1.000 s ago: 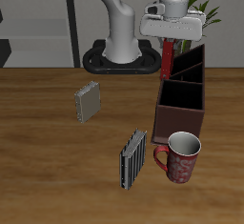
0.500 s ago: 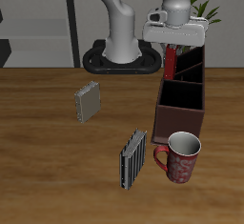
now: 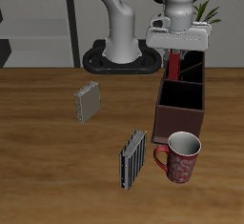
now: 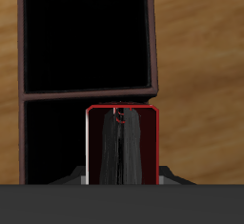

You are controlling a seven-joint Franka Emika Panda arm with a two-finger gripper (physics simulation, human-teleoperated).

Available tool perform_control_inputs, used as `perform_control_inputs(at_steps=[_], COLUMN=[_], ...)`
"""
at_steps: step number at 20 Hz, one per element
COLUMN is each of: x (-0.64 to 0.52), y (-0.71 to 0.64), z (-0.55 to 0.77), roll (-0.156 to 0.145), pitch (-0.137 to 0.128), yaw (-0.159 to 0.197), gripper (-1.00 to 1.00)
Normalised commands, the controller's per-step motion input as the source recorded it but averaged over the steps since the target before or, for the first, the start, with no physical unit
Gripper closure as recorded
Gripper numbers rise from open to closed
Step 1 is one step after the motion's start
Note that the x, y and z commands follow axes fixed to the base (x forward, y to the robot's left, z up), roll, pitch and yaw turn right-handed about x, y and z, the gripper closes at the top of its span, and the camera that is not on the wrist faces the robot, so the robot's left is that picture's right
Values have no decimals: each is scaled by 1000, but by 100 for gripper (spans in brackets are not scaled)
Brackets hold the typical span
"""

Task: Place the red book into the left desk caddy's front compartment

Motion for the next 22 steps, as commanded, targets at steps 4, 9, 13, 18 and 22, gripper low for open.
perform_control_inputs(at_steps=[4, 9, 13, 18, 22], x=[51, 61, 64, -10, -28], y=[58, -18, -13, -23, 45], z=[-110, -139, -100, -179, -119], roll=[31, 7, 5, 2, 1], pitch=[24, 15, 14, 13, -10], yaw=[-2, 4, -3, 1, 4], gripper=[100, 100, 100, 100, 100])
